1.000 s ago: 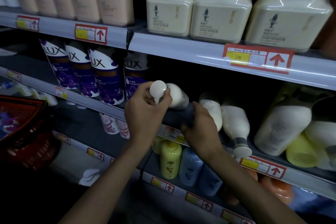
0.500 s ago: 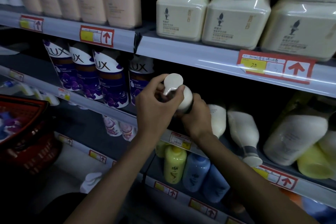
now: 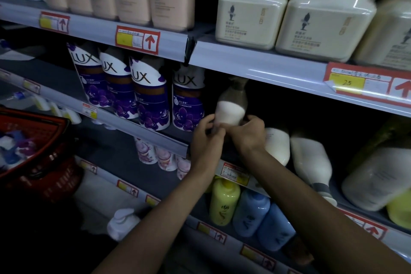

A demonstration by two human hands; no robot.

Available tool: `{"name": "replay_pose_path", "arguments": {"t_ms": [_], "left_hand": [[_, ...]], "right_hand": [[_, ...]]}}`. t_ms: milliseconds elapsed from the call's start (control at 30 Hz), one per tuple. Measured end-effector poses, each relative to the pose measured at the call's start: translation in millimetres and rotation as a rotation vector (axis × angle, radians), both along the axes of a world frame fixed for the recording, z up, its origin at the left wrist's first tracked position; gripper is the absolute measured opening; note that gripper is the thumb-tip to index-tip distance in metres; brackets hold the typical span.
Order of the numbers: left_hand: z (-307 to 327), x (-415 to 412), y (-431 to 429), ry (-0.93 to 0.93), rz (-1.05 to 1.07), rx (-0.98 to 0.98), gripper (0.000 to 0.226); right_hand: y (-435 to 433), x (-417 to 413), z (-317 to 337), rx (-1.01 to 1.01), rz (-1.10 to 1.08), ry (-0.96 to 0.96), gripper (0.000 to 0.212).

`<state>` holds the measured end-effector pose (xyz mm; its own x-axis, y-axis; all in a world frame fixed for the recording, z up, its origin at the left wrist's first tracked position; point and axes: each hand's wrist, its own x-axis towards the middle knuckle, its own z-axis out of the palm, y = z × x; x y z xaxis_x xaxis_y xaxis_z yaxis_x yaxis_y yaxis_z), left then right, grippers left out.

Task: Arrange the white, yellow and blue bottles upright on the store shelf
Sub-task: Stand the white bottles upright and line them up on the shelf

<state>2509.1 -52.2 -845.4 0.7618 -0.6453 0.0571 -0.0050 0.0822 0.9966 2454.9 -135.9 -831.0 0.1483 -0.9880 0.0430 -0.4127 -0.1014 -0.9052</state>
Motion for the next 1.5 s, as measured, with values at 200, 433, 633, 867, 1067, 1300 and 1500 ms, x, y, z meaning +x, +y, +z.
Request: {"name": "replay_pose_path", "arguments": {"t_ms": [200,433,633,867,1067,1300,1500], "left_hand": [[3,12,-10,0.035,-0.021,-0.009,0.053],[4,29,-28,0.049,-0.039,0.023,0.054],[-5,31,-34,0.0,-0.08,0.068,0.068],[-1,30,-22,-0.064,-0.119,0.081,0.06],[-5,8,-14,-0.133,-0.123,0.174,0.048],[-15,-42,8,-0.537,-0.235,0.296,0.059],[-5,-79,7,-0.659,-0.329,0.339,0.053]], "right_hand": [[-7,15,6,0.084,-0.066,0.026,0.063],[-22,25,12,0.07,-0.012,0.157,0.072],[-33,28,5,0.027,0.094,0.277,0.068],[-21,-5,13,-0.06,0.218,0.347,0.045],[13,-77,35,-0.355,0.423,0.42,0.044],[19,-145,23,-0.512,0.373,0.457,0.039],[13,-170,10,-0.49,0.24,0.398,0.033]]}}
